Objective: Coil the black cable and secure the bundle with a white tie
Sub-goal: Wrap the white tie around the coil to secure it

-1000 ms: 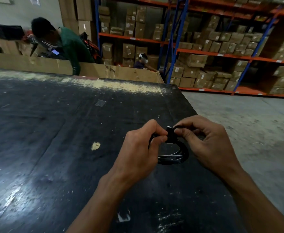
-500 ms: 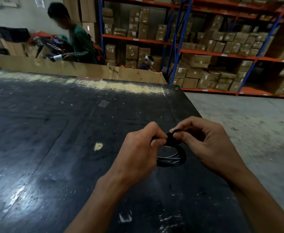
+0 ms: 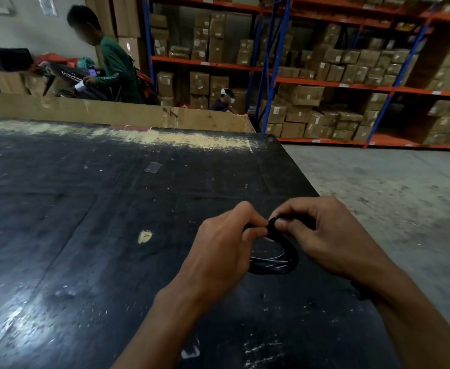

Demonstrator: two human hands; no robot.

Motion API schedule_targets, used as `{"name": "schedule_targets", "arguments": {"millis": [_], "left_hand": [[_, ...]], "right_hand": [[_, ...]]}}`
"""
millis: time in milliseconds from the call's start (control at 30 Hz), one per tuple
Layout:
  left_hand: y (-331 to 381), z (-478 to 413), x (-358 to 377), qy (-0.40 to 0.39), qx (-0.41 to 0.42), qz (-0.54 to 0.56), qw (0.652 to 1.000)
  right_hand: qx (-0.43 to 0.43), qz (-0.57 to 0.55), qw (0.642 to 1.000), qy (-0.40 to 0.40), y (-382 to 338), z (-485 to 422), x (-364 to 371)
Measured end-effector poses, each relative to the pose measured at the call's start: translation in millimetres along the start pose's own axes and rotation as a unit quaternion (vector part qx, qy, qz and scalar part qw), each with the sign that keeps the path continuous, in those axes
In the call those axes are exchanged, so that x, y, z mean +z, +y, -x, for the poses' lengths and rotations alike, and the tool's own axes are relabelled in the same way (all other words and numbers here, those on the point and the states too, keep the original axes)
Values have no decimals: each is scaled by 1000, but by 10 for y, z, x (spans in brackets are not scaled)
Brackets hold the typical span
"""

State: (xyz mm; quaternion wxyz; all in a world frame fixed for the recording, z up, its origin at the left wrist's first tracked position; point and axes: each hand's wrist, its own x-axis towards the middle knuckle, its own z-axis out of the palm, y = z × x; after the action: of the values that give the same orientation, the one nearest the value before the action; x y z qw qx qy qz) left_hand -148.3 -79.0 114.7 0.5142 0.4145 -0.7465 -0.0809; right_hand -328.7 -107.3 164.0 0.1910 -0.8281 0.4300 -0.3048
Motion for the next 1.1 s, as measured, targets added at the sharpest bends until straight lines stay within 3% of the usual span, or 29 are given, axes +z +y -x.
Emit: {"name": "schedule_targets", "arguments": {"millis": [100, 200, 400, 533, 833, 1100], "left_hand": [[10, -34, 30, 68, -51, 25, 996], [0, -43, 53, 86, -70, 41, 993], [-49, -42, 17, 106, -43, 38, 993], [-22, -68, 23, 111, -28, 38, 993], [72, 44, 114, 114, -122, 168, 971], [85, 8, 164, 170, -208, 172, 948]], "right_hand": [[-11, 27, 994, 102, 6, 32, 117], [-7, 18, 988, 155, -1, 57, 210], [52, -58, 994, 73, -40, 76, 153], [73, -113, 983, 123, -51, 92, 176], [75, -132, 962, 228, 17, 41, 341], [137, -205, 943, 225, 75, -51, 415]]}}
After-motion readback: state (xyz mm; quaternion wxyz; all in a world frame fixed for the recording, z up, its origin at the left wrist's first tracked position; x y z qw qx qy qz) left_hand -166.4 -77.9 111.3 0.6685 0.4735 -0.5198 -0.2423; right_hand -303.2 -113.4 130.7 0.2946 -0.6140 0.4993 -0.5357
